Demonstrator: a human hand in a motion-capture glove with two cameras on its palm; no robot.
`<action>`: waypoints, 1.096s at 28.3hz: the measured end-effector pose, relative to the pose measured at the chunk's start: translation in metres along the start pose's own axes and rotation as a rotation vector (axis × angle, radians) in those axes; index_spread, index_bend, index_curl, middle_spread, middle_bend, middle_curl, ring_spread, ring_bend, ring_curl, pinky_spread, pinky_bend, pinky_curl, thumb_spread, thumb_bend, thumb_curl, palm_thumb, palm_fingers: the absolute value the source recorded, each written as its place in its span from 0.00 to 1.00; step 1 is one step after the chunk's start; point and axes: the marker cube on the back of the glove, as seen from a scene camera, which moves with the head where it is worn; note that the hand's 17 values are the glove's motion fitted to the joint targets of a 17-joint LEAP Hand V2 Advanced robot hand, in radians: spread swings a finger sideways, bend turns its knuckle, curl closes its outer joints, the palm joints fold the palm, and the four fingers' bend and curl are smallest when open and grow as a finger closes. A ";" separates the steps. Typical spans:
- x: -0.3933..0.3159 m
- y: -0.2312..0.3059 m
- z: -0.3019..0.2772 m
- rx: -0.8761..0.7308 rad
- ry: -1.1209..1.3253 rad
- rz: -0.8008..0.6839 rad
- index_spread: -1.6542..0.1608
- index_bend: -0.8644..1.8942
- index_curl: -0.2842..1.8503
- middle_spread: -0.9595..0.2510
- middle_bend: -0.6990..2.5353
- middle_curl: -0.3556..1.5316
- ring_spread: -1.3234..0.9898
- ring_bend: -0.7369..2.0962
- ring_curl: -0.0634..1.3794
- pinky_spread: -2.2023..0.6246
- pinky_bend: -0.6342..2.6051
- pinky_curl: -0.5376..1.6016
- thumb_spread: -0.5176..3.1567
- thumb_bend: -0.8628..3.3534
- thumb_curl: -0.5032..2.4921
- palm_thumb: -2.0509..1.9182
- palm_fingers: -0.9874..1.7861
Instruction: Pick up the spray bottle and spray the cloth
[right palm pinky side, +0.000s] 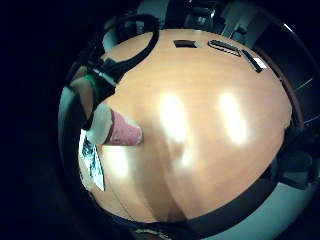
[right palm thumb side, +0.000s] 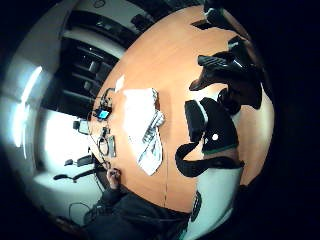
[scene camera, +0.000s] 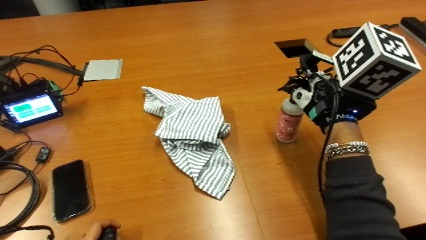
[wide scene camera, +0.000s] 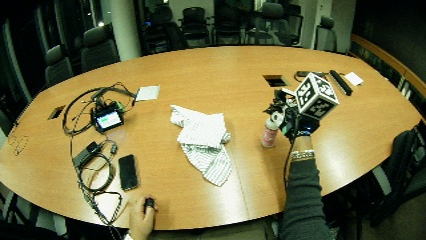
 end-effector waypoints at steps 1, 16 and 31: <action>-0.001 0.000 0.008 0.000 -0.034 -0.001 0.71 0.31 0.23 0.72 0.29 0.36 0.52 0.46 0.25 0.81 0.31 0.39 0.48 0.24 0.26 0.70 0.65; -0.033 0.008 0.140 0.063 -0.903 -0.065 0.76 0.40 0.30 0.66 0.35 0.41 0.50 0.42 0.28 0.75 0.29 0.41 0.48 0.23 0.28 0.72 0.79; -0.030 0.001 0.135 0.544 -0.903 -0.071 0.76 0.40 0.33 0.61 0.37 0.44 0.47 0.47 0.34 0.68 0.32 0.43 0.48 0.22 0.29 0.72 0.88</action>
